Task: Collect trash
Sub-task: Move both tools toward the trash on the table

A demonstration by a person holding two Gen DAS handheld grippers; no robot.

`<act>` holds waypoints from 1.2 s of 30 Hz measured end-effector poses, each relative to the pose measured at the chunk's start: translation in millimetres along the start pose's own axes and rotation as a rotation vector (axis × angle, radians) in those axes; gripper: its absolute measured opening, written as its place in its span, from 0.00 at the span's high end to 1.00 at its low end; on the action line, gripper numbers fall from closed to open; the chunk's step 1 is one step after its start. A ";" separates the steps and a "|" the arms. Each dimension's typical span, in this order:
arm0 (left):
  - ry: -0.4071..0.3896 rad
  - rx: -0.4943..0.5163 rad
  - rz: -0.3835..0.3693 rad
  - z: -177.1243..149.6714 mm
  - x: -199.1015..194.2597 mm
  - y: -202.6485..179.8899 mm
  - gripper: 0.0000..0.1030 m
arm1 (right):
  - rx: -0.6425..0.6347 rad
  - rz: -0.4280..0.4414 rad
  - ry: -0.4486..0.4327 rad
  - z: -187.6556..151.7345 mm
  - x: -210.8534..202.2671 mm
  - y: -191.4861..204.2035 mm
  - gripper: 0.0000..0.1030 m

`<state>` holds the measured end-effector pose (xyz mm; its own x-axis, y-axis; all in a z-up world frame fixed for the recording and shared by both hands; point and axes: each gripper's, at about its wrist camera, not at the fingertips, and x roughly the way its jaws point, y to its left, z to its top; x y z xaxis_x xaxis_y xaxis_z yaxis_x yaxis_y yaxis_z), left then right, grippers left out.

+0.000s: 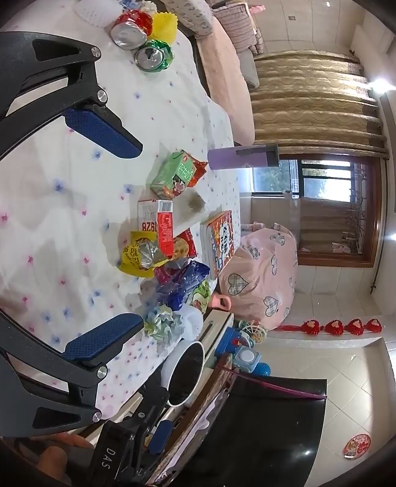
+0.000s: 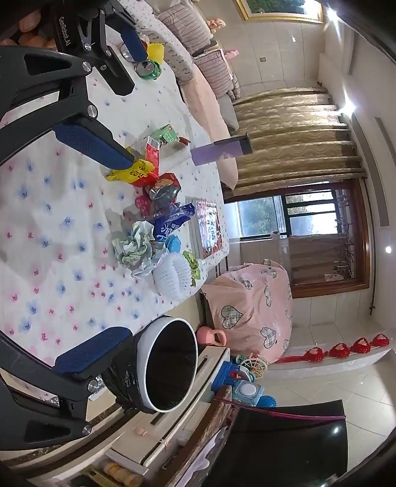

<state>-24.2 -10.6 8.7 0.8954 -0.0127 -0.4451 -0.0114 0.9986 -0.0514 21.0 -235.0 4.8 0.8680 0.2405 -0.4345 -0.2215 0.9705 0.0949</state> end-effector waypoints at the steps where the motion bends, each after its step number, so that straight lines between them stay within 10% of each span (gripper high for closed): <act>1: 0.000 0.000 0.001 -0.1 0.2 -0.1 0.00 | 0.001 0.003 0.000 0.3 -0.2 -0.9 0.00; 36: 0.150 -0.041 -0.047 -4.2 54.3 2.6 0.00 | 0.032 0.035 0.086 -5.2 37.6 -15.6 0.00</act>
<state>22.5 -8.9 -19.4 0.8191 -0.0698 -0.5694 0.0081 0.9939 -0.1101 54.7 -241.2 -17.6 0.8181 0.2739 -0.5056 -0.2357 0.9617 0.1397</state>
